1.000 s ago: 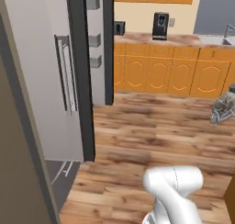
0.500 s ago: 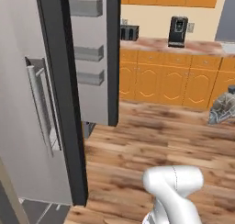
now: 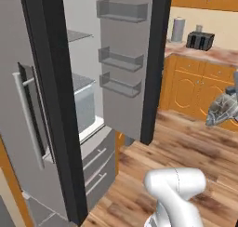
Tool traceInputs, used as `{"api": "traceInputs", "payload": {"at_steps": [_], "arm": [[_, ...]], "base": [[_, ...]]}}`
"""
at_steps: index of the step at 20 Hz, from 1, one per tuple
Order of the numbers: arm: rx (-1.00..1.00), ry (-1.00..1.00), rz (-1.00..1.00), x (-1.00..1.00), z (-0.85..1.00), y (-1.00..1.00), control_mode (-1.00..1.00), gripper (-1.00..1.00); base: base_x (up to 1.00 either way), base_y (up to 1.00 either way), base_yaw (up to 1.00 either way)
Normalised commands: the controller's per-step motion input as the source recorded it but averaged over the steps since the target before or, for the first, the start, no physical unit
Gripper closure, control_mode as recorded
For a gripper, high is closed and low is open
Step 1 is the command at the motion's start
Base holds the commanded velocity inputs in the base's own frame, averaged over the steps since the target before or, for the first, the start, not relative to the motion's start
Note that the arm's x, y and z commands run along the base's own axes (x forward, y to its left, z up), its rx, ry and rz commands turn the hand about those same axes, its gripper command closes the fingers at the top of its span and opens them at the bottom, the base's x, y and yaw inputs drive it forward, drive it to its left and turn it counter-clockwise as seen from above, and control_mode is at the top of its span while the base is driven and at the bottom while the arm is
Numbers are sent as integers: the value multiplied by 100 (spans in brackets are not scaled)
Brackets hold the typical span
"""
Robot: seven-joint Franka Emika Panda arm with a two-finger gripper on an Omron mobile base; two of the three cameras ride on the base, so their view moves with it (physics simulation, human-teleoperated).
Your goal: Transport the fish and mushroom to the fridge. Place the fish on the rack containing meat and place the mushroom on the rack containing the vegetable, ensuring meats and vegetables are on different racks.
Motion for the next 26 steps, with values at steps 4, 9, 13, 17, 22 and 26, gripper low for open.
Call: {"api": "traceInputs", "payload": {"at_steps": [4, 9, 13, 17, 22, 26], "arm": [[0, 0, 0, 0, 0, 0, 100, 100], [0, 0, 0, 0, 0, 0, 100, 100], [0, 0, 0, 0, 0, 0, 100, 100], [0, 0, 0, 0, 0, 0, 100, 100], [0, 0, 0, 0, 0, 0, 100, 100], [0, 0, 0, 0, 0, 0, 100, 100]], "base": [[37, -51, 70], [45, -40, 65], [60, -45, 64], [71, -56, 65], [88, -31, 22], [60, 87, -7]]}}
